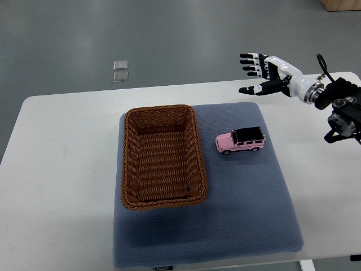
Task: Place pink car in brown basket
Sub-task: 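Reach the right hand down over the pink toy SUV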
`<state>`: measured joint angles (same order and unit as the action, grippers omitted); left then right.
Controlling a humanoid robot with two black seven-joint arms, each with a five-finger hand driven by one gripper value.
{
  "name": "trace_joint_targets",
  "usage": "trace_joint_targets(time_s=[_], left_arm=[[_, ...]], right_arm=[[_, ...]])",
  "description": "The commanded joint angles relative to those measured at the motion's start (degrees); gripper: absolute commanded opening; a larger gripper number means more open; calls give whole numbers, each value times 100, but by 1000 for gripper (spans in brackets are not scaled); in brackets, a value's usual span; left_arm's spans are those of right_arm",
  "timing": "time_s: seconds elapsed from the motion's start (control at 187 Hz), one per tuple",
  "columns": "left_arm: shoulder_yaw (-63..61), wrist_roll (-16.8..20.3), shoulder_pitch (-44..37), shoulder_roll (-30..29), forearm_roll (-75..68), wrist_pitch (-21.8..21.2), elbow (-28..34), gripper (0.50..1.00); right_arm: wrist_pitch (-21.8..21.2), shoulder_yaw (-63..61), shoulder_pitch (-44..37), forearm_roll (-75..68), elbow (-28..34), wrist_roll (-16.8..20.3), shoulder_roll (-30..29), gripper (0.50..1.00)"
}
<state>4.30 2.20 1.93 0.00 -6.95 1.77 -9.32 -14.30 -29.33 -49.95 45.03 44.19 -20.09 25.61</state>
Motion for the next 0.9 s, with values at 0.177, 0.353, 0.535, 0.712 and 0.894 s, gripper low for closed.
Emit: trace_joint_targets(time_s=[0.177, 0.353, 0.535, 0.712, 0.894], left_arm=[[0, 0, 0, 0, 0, -1, 0, 1000], [0, 0, 0, 0, 0, -1, 0, 1000], [0, 0, 0, 0, 0, -1, 0, 1000], [0, 0, 0, 0, 0, -1, 0, 1000], [0, 0, 0, 0, 0, -1, 0, 1000]], right_arm=[[-38, 1447, -806, 1693, 608, -390, 436, 913], [-38, 2273, -1210, 2484, 916, -399, 542, 913], [-38, 2862, -1342, 3081, 951, -338, 489, 913], [41, 2915, -1298, 3266, 942, -232, 445, 913], [138, 2932, -1228, 3381, 942, -109, 436, 911]])
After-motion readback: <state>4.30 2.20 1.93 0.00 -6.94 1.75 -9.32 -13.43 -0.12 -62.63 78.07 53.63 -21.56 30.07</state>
